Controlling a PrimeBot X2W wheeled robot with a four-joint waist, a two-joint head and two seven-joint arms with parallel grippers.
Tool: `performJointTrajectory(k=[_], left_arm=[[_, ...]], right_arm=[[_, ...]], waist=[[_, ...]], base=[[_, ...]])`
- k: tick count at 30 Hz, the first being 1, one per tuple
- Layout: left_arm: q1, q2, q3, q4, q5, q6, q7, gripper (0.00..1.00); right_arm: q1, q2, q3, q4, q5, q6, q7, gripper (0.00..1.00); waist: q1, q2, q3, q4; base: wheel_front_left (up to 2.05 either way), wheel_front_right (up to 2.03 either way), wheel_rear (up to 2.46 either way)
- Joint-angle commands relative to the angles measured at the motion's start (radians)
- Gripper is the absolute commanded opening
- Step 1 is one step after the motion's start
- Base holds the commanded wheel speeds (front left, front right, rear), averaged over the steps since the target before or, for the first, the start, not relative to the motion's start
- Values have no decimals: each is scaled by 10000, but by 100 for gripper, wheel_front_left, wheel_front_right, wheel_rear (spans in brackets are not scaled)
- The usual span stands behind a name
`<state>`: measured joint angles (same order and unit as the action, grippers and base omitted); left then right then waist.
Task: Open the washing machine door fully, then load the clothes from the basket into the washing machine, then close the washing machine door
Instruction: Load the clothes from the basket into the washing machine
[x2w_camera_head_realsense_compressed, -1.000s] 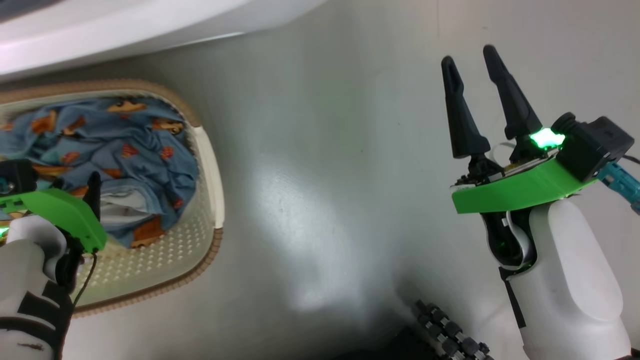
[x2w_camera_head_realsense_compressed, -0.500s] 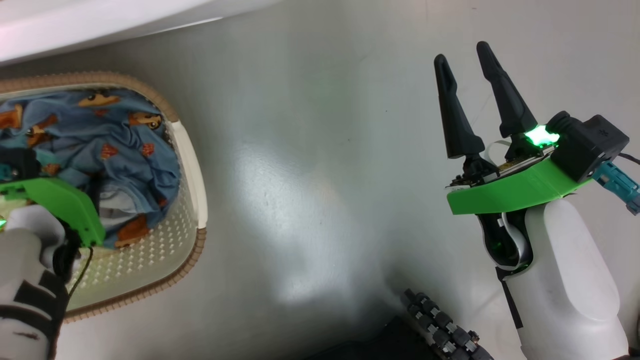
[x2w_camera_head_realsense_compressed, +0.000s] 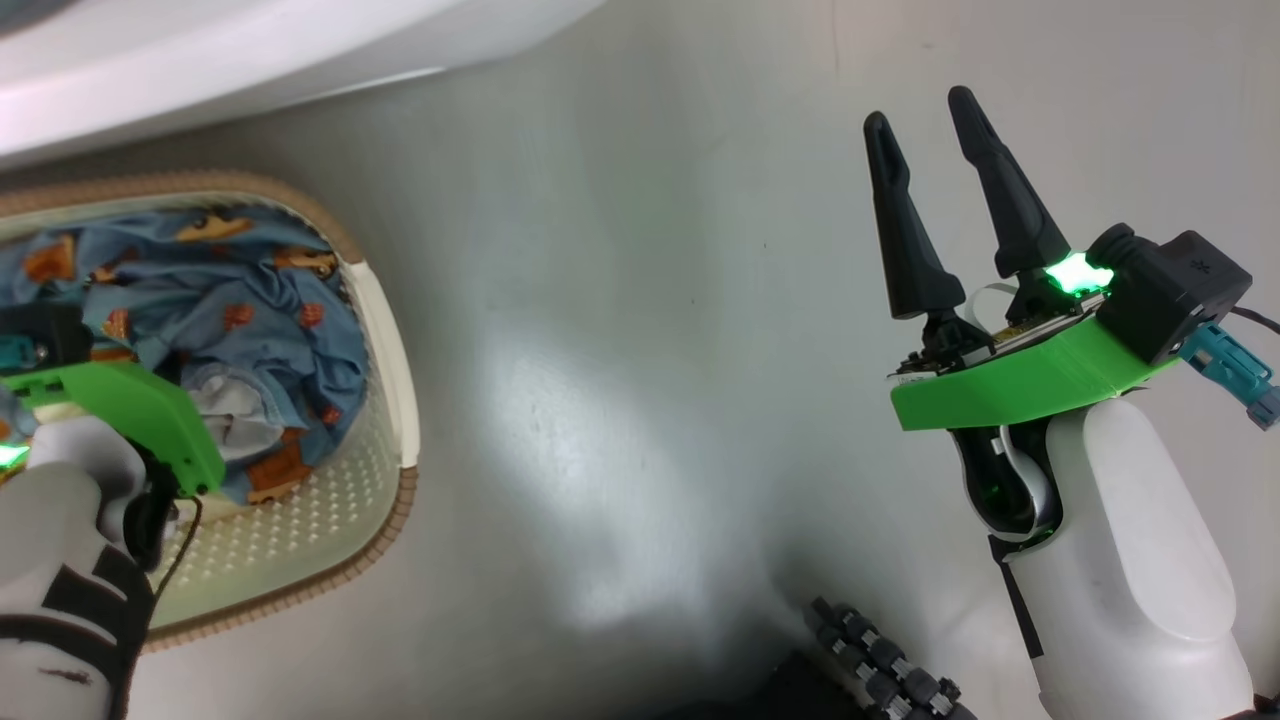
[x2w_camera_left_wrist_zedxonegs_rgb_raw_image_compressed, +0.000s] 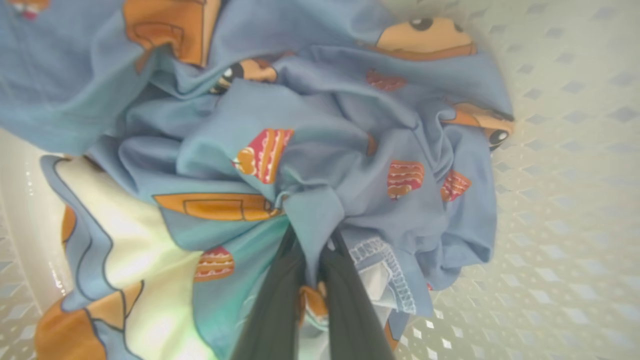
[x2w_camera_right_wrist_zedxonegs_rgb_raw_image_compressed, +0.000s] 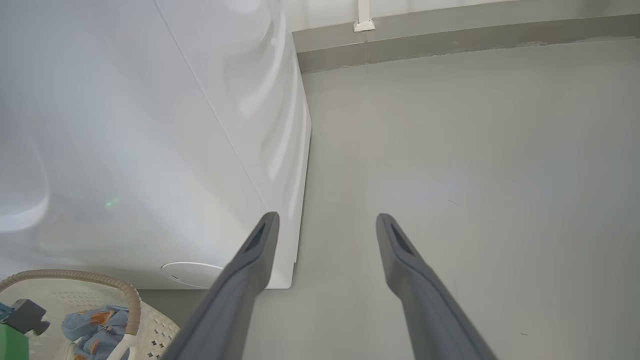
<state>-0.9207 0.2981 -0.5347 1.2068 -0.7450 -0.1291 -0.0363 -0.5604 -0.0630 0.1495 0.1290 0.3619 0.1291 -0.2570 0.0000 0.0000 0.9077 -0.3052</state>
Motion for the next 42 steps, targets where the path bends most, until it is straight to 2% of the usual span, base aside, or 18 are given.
performJointTrajectory(k=[1,4,14,24,33,42], left_arm=[[421,305,141,-69,-175,-15,-201,0],[707,263,133,-242,-510,-15,-599,0],[2046,416,-741,-1578,-1482,-15,-1802,0],[3008,442,-1178,-2566,-1875,-15,-2241,0],[3989,445,-120,-4099,-1132,-15,-2252,0],[5283,102,1494,-5892,178,19,-2253,0]], right_arm=[[288,69,136,-155,-3,16,-48,100],[291,75,110,-129,16,16,-48,100],[524,24,68,203,173,16,-48,100],[1112,-262,-91,501,268,16,-48,100],[1752,-498,-85,746,331,16,-48,100],[2451,-754,-70,983,442,16,-48,100]], waist=[[0,0,-233,130],[0,0,-588,264],[0,0,-2254,728],[0,0,-4226,1303],[0,0,-5543,1796],[0,0,-6758,2175]], base=[[0,0,0],[0,0,0],[0,0,0],[0,0,0],[0,0,0],[0,0,0]])
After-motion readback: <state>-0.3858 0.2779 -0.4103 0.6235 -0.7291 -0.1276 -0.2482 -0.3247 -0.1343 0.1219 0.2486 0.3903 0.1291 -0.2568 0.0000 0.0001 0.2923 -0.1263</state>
